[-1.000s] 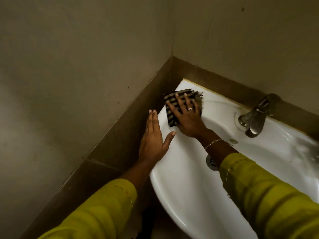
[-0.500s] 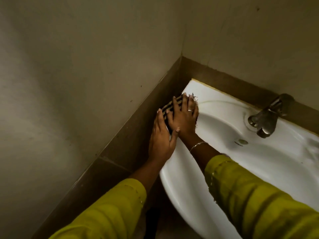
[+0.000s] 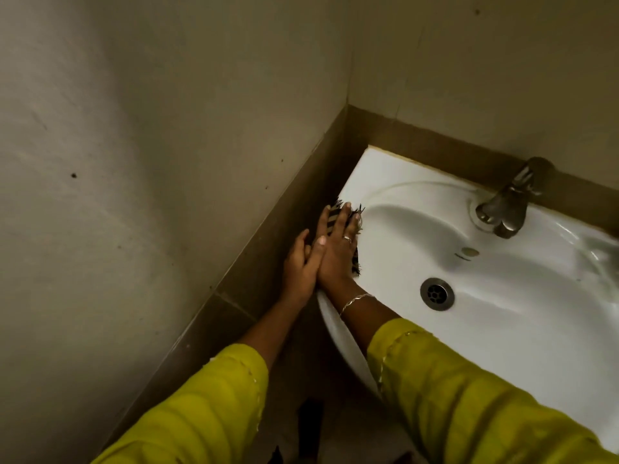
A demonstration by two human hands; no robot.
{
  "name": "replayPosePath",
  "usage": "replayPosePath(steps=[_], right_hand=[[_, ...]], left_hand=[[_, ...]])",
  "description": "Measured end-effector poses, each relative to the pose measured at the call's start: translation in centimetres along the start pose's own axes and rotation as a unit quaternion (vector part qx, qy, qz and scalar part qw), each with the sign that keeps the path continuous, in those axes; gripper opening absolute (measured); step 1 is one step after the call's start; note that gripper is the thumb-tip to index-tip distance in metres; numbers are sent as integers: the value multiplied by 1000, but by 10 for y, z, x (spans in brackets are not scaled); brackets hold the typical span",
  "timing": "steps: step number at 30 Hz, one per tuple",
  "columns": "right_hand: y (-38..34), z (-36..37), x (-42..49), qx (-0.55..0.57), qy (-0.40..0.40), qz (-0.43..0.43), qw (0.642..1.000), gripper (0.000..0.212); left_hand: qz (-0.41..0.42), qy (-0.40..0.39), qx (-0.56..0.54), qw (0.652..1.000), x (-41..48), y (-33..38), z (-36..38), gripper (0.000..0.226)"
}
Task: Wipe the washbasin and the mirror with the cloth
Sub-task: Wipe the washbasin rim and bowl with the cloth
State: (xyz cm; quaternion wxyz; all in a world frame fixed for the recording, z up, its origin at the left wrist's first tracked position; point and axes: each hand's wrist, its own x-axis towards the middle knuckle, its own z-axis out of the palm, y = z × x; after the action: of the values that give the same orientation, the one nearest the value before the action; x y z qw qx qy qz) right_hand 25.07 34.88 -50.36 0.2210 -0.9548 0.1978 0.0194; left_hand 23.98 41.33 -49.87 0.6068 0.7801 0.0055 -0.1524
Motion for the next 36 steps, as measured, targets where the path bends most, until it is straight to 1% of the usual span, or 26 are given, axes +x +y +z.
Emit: replayPosePath(steps=[2,4,6,8,9,11,13,15,17,22,24,28,32,36], right_hand=[[-1,2,-8,7,-5,1,1000,62],[-1,3,-18,-7,-25,-2,1000,63],[-3,2,-28,-24,-42,-11,999,63],[-2,2,-38,-26,-55,-20,998,64],[-1,2,-42,-23,-59,-26,998,66],[4,3,-53,-15,-73,-39,996,68],[10,2,-65,-4,-84,-55,995,66],[15,-1,-77,-3,-95,-71,993,63],[20,-6,-89,-13,-112,-87,990,63],[36,-12,-116,-30,-139,-120,983,61],[44,-16,-128,-34,-141,-131,981,59],[63,-22,-150,-54,-147,-154,976,58],[83,-24,-164,-67,-147,-189,969,56],[104,-30,-177,-61,-122,-234,963,51]], left_hand=[[-39,-48,-10,998,3,2,-7,78],[-52,-86,-7,995,2,5,-10,78],[-35,-101,29,994,-3,6,-14,72],[-16,-122,73,990,-9,7,-16,58],[-2,-134,101,986,-12,6,-18,55],[32,-144,161,976,-22,3,-21,58],[59,-142,239,959,-32,-2,-22,66],[68,-138,344,926,-41,-7,-22,75],[88,-135,408,899,-51,-8,-23,80],[166,-135,453,865,-73,-11,-21,88],[183,-139,477,849,-81,-11,-17,88],[221,-147,498,826,-99,-14,-6,86],[222,-169,515,811,-112,-13,6,91],[226,-188,533,794,-123,-12,21,93]])
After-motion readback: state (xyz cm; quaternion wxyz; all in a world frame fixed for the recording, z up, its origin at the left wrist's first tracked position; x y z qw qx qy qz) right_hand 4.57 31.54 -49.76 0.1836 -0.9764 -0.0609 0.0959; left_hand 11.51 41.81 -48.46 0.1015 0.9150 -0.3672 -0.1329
